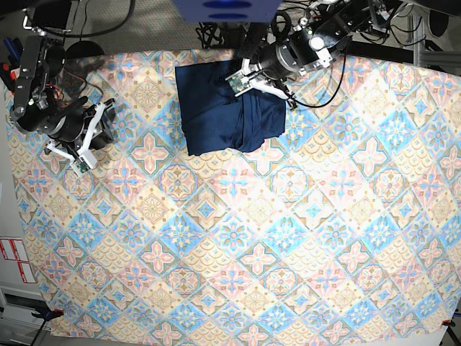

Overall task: Fold the T-shirt properly
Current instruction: 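Tuck and press the shirt edge with the left gripper to square the bundle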

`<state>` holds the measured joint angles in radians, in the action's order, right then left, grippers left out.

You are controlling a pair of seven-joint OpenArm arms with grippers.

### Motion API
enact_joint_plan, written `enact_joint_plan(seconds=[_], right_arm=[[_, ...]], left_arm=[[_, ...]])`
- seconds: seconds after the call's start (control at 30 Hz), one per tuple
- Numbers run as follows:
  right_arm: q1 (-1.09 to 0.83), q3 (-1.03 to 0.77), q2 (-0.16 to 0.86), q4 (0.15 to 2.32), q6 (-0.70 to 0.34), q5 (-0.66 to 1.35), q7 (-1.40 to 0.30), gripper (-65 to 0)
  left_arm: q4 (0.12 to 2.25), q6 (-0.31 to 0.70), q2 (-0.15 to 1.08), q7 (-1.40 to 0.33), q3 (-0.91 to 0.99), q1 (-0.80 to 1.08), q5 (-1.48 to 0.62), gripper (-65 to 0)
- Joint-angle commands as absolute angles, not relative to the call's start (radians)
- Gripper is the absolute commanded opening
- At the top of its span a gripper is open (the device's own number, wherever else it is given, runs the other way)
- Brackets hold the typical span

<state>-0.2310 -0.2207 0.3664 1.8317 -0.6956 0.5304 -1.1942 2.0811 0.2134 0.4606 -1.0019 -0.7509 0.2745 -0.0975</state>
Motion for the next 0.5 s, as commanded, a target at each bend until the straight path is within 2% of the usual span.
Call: enact_joint_plan(seconds=[0.0, 0.47], right_arm=[[-0.22, -0.228, 0.383, 1.844, -0.698, 0.541, -1.178, -52.6], [-0.171, -0.206, 0.383, 1.732, -0.698, 0.541, -1.175, -52.6]], left_arm=[[2.1, 0.211, 0.47, -0.984, -0.751, 0.274, -0.096, -64.2], [2.1, 0.211, 0.588, -0.99, -0.748, 0.32, -0.094, -64.2]])
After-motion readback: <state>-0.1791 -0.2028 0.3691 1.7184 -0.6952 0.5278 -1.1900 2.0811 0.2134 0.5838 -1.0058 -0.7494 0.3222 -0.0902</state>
